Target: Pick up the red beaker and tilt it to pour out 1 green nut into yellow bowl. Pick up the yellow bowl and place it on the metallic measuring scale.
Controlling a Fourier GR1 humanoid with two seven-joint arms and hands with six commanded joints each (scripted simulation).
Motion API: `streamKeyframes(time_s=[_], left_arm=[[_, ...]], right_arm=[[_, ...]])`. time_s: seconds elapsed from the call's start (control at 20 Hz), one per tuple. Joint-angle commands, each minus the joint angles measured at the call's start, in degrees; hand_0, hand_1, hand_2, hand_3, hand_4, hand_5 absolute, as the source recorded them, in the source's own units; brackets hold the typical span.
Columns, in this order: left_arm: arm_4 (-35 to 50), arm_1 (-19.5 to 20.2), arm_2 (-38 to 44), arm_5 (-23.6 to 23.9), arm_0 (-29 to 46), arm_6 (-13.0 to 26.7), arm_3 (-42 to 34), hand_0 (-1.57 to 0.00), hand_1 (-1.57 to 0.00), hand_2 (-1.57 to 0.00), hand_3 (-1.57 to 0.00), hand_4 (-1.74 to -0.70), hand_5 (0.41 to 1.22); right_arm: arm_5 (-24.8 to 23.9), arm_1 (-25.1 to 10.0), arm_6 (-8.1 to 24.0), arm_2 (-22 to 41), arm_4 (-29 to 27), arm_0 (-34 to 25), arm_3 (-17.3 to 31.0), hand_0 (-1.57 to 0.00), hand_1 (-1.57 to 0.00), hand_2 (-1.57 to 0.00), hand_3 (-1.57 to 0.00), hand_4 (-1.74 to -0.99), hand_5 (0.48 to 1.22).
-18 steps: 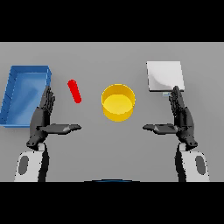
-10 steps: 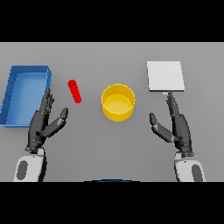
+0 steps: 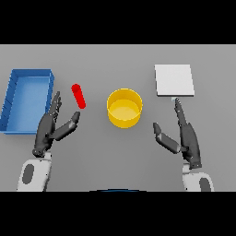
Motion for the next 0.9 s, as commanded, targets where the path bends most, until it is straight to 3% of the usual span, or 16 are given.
streamKeyframes(time_s=[0.0, 0.4, 0.85], left_arm=[[0.0, 0.1, 0.3, -0.1, -1.1, -0.7, 1.8, 0.0, 0.0, 0.0, 0.0, -1.12, 0.627], [-0.3, -0.8, 4.1, 2.5, -13.7, -4.4, 17.9, 0.0, 0.0, 0.0, 0.0, -1.15, 0.629], [-2.7, -1.5, 6.2, 6.0, -24.3, -11.5, 33.2, 0.0, 0.0, 0.0, 0.0, -1.24, 0.657]], right_arm=[[0.2, -0.1, 0.3, -0.4, -0.8, -0.6, -0.5, 0.0, 0.0, 0.0, 0.0, -1.143, 0.65], [1.1, 0.5, -1.1, -1.1, -2.8, -1.2, 1.2, 0.0, 0.0, 0.0, 0.0, -1.229, 0.667], [1.6, -0.2, -0.8, -0.8, -2.6, -0.4, 0.0, 0.0, 0.0, 0.0, 0.0, -1.25, 0.683]])
